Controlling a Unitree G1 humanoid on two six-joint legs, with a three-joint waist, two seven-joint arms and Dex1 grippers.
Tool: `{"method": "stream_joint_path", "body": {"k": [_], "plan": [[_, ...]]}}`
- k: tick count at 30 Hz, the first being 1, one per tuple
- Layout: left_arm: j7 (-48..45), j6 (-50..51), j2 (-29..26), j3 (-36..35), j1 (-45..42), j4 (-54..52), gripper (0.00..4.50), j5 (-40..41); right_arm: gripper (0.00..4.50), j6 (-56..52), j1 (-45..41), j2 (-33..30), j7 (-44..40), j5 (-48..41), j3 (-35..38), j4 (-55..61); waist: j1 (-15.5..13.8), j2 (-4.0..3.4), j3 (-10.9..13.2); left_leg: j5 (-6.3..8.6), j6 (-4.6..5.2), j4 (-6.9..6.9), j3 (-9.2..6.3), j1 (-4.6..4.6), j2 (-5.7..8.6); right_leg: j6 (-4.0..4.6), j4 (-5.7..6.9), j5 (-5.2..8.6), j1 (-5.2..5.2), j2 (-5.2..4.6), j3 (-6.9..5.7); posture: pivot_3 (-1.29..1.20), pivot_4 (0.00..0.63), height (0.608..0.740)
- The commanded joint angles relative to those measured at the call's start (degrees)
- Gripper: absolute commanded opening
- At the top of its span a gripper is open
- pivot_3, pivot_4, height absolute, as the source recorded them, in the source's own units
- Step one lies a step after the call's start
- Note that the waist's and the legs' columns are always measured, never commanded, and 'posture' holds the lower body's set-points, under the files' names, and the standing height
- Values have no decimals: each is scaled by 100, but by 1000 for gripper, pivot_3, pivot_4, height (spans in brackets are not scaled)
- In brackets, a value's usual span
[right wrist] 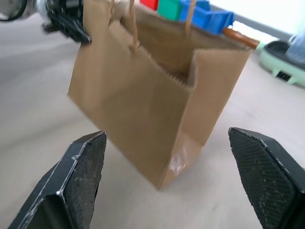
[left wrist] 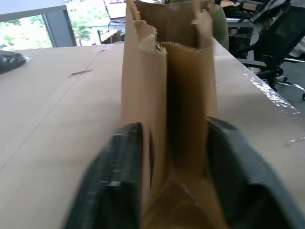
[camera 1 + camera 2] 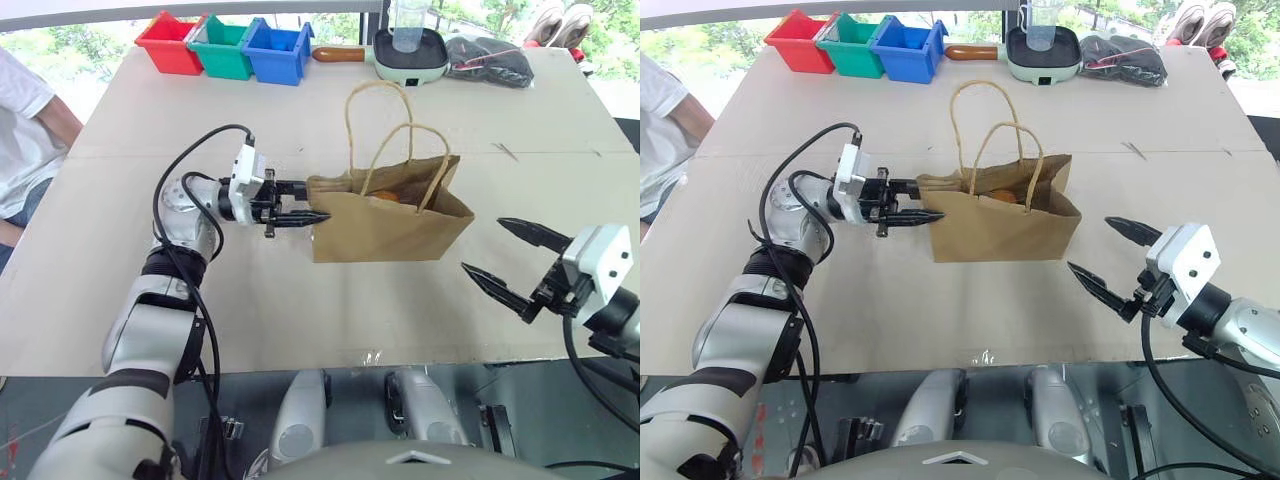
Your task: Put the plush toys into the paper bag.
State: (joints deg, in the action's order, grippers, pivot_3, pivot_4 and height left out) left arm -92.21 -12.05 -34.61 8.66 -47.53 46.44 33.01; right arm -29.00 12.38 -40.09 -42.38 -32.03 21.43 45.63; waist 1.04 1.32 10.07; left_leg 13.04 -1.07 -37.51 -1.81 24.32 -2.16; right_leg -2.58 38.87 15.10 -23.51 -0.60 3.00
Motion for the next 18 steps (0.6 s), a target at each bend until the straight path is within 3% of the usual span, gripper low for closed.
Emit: {"method": "stream_joint_path", "body": {"k": [1, 5, 10, 14, 18], "plan": [[289, 916, -461, -573, 590, -1176, 3569, 224, 3967, 355, 111, -267, -545, -123, 434, -240, 39, 0, 0, 0, 0, 1, 0, -1, -1, 0, 1, 0, 0, 1, 0, 0, 150, 740], [1662, 2771, -1132, -1441, 2384, -3736, 3569, 927, 3967, 693, 280, -566, -1260, -174, 868, -900, 123, -1, 1, 0, 0, 8, 0, -8, -9, 1, 1, 1, 1, -2, 2, 0, 150, 740], [3408, 4316, -1235, -2460, 4494, -6419, 3569, 1827, 3967, 1263, 531, -739, -1826, 78, 1180, -1642, -7, -3, 2, 0, 0, 12, -2, -31, -12, -1, -1, 4, 25, -27, -11, 0, 150, 740], [4241, 4558, -989, -3035, 5918, -7581, 3569, 1755, 3967, 1561, 618, -768, -2102, 155, 1297, -2102, -37, -6, 0, 1, 0, 10, 8, -76, -9, -9, -22, 10, 76, -34, -3, 0, 150, 740], [4390, 4260, -843, -2965, 6366, -7667, 3569, 1234, 3967, 1801, 533, -757, -2211, 236, 1212, -2437, -52, -8, -2, 1, 1, 10, 13, -85, 2, 6, -28, 20, 84, -28, -1, 0, 150, 740]]}}
